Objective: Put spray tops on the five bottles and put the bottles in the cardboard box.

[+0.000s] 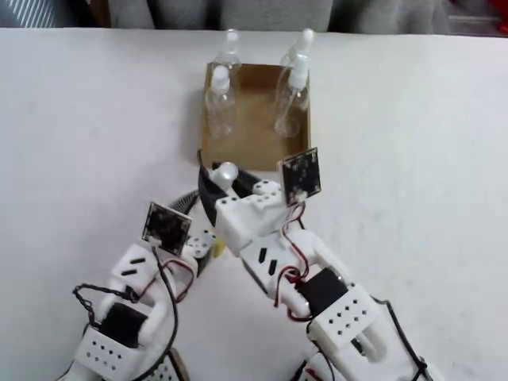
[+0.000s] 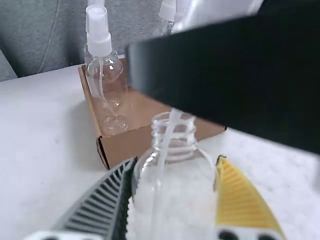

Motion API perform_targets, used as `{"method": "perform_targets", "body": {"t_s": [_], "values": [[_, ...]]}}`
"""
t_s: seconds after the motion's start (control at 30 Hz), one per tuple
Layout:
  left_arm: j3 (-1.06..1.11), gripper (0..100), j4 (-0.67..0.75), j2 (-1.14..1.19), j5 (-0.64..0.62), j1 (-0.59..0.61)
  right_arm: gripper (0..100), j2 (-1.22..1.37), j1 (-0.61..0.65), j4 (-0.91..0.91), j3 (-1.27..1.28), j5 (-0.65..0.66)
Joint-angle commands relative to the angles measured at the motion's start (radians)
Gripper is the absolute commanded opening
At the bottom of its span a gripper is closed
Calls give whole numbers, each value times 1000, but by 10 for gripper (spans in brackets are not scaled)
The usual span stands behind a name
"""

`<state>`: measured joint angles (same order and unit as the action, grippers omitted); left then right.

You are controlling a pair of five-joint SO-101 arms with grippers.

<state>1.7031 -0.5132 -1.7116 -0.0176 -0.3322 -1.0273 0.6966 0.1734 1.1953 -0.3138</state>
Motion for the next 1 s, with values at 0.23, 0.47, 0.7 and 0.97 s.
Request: {"method": "perform_targets", "body": {"t_s": [0.23,0.47,0.7,0.97], "values": [[-5,102,-9,-27,-8,-12,15,148,18,-5,-71,34],[-5,102,-9,-27,-8,-13,15,162,18,2,-84,41],[-5,102,-9,-27,-8,-13,15,162,18,39,-95,44],[-5,102,-9,-27,-8,-13,162,163,18,231,-192,34]]}}
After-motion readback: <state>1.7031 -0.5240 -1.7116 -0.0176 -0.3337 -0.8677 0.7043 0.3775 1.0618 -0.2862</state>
